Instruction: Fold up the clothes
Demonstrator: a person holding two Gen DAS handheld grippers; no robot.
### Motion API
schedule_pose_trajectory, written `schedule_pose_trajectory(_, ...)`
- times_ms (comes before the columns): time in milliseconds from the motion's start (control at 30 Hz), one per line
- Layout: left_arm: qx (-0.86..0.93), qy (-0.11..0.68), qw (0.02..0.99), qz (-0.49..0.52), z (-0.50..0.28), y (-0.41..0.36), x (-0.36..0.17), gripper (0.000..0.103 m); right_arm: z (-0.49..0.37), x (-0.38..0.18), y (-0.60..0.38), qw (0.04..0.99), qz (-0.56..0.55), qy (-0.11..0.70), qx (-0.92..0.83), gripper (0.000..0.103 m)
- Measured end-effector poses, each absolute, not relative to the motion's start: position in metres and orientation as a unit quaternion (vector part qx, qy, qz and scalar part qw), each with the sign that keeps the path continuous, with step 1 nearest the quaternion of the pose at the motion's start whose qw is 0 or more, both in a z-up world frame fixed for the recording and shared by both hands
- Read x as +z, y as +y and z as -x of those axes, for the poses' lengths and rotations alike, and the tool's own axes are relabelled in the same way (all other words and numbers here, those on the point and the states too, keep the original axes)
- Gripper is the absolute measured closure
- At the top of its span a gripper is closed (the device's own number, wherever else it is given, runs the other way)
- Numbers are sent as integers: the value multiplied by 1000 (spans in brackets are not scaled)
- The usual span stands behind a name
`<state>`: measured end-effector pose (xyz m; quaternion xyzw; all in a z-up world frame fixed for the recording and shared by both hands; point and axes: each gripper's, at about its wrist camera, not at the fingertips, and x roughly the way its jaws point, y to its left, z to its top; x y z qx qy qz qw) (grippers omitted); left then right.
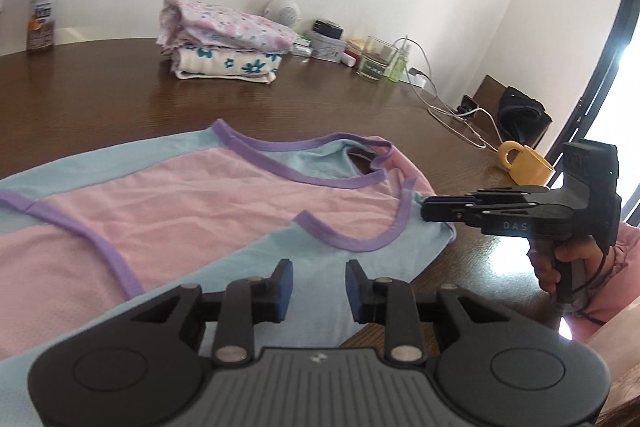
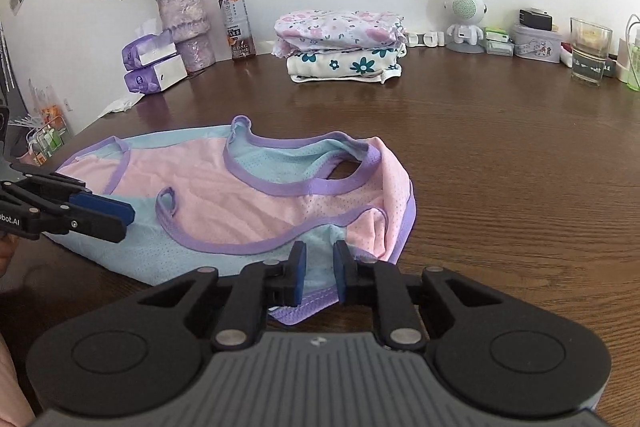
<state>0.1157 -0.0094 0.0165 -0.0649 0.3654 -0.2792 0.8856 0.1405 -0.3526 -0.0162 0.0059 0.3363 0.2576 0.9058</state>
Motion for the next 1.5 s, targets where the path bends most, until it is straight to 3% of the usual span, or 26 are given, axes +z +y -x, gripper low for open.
schedule_pose_trajectory(167, -290, 359, 884, 71, -112, 2, 9, 73, -137, -16, -349, 912, -11, 336, 237, 88)
schedule_pose_trajectory(300, -271, 342, 896, 80, -97, 27, 14, 65, -132, -11, -340, 915, 0, 343, 213, 85)
schedule_pose_trajectory(367, -260, 333, 902, 85, -90, 40, 17, 61, -124, -1, -335, 921, -3, 330, 208, 79)
schedule_pose_trajectory(433, -250, 324, 908, 90, -82, 53, 20, 45, -114, 10, -329, 927, -11, 309, 212, 62)
schedule_pose_trajectory(500, -239, 316, 913, 95, -75, 66, 22, 37, -106, 18, -316, 929, -15, 297, 220, 53)
schedule_pose_trajectory(567, -222, 309, 919, 103, -65, 81, 24, 35, -100, 24, -303, 930, -18, 287, 227, 49)
schedule_pose_trajectory(800, -154, 299, 931, 138, -23, 122, 20, 16, -97, 16, -252, 916, -32, 313, 251, 32)
schedule_pose_trajectory(1067, -105, 302, 939, 127, 1, 125, 18, 11, -78, 6, -213, 906, 2, 332, 264, 18)
schedule_pose_trajectory(1200, -91, 303, 941, 121, 4, 123, 16, 11, -69, 6, -214, 912, 7, 329, 245, 3)
schedule_pose_trajectory(1500, -77, 298, 945, 113, 6, 117, 12, 10, -65, -6, -228, 915, -4, 344, 211, 1)
